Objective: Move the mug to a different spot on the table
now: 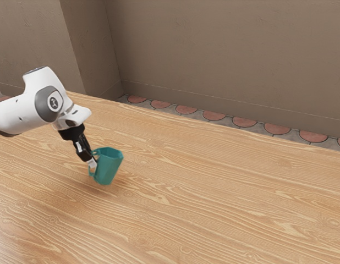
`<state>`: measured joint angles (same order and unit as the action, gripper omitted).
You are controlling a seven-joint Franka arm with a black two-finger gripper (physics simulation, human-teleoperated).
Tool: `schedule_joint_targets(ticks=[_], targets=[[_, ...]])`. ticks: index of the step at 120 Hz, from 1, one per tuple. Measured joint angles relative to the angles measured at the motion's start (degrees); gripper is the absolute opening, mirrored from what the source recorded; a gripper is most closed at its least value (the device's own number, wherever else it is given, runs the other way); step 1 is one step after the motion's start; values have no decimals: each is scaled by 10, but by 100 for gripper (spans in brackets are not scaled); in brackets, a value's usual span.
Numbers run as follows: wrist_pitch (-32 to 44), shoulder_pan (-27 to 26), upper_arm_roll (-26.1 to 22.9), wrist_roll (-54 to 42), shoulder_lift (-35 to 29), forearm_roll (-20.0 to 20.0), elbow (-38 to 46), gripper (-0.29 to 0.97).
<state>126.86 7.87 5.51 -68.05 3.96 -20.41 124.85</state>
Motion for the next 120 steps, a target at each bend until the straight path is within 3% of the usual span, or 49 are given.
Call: schedule_joint_targets(ticks=[37,55,61,78,86,100,120], targets=[[19,-7,-24,7,18,-9,-1,3],[74,-6,-43,7,16,-19,23,3],[95,-7,-45,3,15,-52,35,2],[136,-5,-46,-39,12,-210,56,3],[150,-4,-45,-63,12,-261,65,3],[171,-4,-45,-99,13,-304,80,3],[191,-4,-45,-142,17,-325,90,3]])
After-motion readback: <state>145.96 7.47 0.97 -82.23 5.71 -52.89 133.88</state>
